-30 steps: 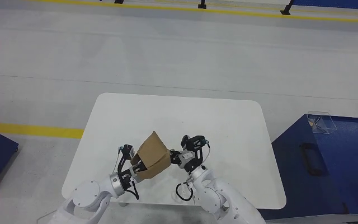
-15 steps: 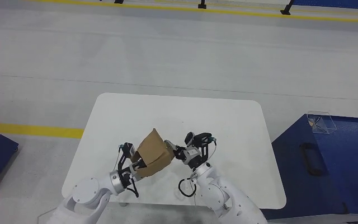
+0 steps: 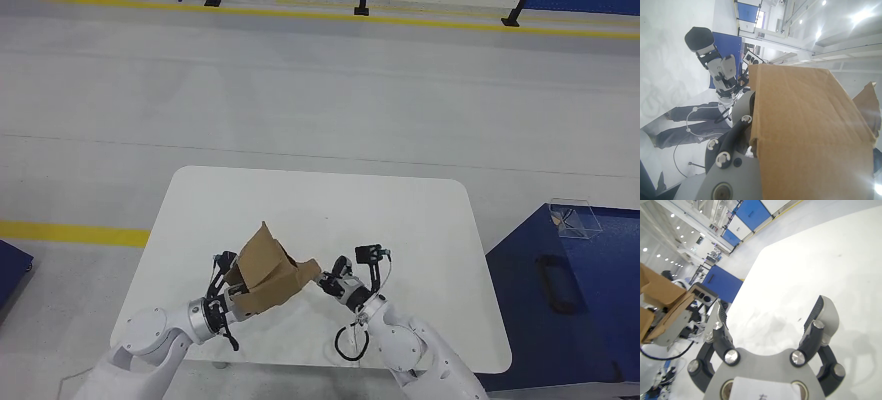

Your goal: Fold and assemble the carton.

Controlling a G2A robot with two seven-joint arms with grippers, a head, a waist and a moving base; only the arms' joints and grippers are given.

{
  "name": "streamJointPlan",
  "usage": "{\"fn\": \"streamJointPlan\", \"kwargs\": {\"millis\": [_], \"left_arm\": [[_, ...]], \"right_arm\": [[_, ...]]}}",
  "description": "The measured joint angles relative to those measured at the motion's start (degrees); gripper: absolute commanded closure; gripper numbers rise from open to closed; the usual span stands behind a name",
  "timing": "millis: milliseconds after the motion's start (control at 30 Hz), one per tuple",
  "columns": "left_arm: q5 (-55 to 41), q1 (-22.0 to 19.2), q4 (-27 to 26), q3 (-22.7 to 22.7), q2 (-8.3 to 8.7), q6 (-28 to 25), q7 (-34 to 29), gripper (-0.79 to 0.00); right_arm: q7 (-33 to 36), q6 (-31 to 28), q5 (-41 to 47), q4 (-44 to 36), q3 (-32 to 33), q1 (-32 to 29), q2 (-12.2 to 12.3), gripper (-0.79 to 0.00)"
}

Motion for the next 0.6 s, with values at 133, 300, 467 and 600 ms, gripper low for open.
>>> {"fn": "streamJointPlan", "kwargs": {"millis": [133, 300, 467, 600], "left_arm": [[0.7, -0.3, 0.1, 0.4, -0.12, 0.6, 0.1, 0.000], [1.2, -0.2, 0.3, 0.7, -0.22, 0.8, -0.2, 0.000], [2.1, -0.1, 0.4, 0.8, -0.25, 1.1, -0.5, 0.000], [3.0, 0.1, 0.2, 0.9, -0.27, 1.0, -0.4, 0.000]], "right_arm": [[4.1, -4.8, 7.0, -0.6, 0.6, 0.2, 0.0, -0.785], [5.9, -7.5, 10.6, -1.9, 2.1, -0.6, 0.2, -0.785], [5.0, -7.5, 9.1, -2.6, 2.7, -1.0, 0.3, -0.785], [3.6, -7.9, 8.1, -3.2, 2.7, -1.3, 0.2, -0.785]]}}
